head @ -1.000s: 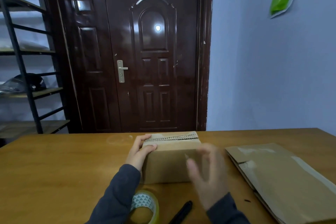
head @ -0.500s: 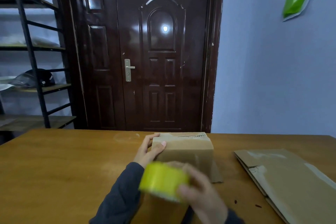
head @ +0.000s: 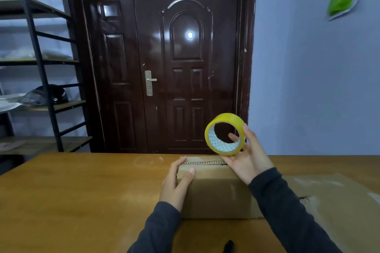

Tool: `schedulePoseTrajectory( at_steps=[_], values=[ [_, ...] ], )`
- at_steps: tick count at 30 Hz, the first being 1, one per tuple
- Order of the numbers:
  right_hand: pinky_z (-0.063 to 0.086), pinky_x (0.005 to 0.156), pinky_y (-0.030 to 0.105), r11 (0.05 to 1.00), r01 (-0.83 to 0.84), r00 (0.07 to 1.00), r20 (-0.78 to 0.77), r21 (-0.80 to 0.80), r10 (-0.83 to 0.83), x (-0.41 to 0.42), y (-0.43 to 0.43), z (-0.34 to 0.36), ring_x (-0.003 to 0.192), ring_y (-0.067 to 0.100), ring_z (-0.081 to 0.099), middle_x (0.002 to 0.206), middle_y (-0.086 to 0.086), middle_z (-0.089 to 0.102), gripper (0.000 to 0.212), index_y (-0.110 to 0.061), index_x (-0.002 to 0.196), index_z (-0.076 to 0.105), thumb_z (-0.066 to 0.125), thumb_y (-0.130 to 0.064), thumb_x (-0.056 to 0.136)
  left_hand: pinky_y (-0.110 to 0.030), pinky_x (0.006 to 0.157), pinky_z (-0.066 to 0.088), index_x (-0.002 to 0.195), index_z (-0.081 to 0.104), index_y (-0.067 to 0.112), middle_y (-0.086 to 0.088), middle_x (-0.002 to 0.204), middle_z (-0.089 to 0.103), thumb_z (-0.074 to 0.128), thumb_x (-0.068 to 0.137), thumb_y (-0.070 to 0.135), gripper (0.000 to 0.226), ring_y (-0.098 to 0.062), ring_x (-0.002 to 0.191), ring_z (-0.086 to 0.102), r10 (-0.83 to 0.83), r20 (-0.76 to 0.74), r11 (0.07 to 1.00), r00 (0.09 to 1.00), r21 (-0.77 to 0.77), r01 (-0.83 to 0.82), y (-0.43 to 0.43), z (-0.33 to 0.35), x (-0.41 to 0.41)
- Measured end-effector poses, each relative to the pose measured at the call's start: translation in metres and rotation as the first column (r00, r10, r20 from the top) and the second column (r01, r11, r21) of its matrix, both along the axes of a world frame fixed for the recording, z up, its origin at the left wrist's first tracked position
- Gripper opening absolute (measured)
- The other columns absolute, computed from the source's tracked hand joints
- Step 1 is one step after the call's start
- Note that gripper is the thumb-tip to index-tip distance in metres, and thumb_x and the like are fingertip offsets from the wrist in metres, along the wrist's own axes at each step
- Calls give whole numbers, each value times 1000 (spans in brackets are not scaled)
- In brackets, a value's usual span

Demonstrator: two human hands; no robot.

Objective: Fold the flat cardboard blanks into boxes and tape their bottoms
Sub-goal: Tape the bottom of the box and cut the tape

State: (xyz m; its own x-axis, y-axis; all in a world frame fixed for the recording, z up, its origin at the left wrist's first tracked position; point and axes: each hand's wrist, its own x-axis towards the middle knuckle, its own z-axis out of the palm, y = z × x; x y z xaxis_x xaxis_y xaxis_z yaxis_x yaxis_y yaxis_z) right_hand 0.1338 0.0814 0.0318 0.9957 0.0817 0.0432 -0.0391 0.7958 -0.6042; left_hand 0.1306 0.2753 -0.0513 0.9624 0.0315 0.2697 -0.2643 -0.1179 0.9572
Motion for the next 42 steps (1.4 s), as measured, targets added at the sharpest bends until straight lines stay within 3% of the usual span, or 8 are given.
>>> schedulePoseTrajectory(
  at_steps=[7,11,15,21,30,35,38,42],
  values=[
    [42,102,60,990,-132,989,-74,-41,129,8,-6,-6,118,47,54,130,32,50,62,-7,126,55,69,-48,81,-46,102,45,117,53,55,16,130,51,63,68,62,51,-14,120,51,19,35,999,999,31,-20,1,1,3],
    [46,98,60,989,-146,988,-58,-25,145,7,-4,-7,114,47,57,129,34,50,65,-7,126,53,68,-51,81,-39,109,36,116,53,48,19,128,50,62,76,35,42,-8,127,41,185,243,970,952,111,-217,-10,18,1],
    [42,102,61,980,-177,981,-68,89,184,9,-8,-9,115,56,54,131,36,48,69,-8,123,47,65,-59,79,-31,105,41,121,54,39,17,124,57,64,83,22,43,-2,121,48,169,403,940,900,209,-270,-27,49,3],
    [49,92,57,969,-211,972,-81,131,223,8,-10,-8,110,56,57,128,38,52,74,-6,125,43,57,-64,82,-32,99,49,126,56,37,25,111,64,60,82,34,45,5,110,58,141,454,927,879,252,-279,-53,56,0],
    [53,85,58,973,-227,969,-90,51,231,7,-10,-8,107,50,62,117,36,62,78,-1,123,45,51,-67,83,-39,85,54,97,75,33,23,91,69,61,81,40,22,5,91,61,271,604,883,749,154,-444,-47,47,3],
    [44,99,61,964,-264,960,-99,-9,262,11,-10,-10,110,52,59,121,34,60,80,-5,125,43,50,-71,80,-44,87,49,84,73,31,21,82,69,57,83,42,20,1,88,61,282,662,822,695,206,-531,-42,44,3],
    [38,104,61,955,-284,958,-58,-84,280,11,-10,-10,113,50,58,124,30,60,90,-4,122,44,48,-79,72,-44,85,50,83,69,32,25,83,64,56,84,39,15,1,91,59,276,661,868,698,141,-477,-42,49,-4],
    [42,106,51,948,-299,944,110,-112,311,4,-13,-12,123,39,56,131,25,58,94,-1,133,43,72,-61,66,-34,81,51,79,64,31,19,80,65,60,85,37,10,-2,86,61,309,591,908,745,49,-416,-37,52,-7]
  ],
)
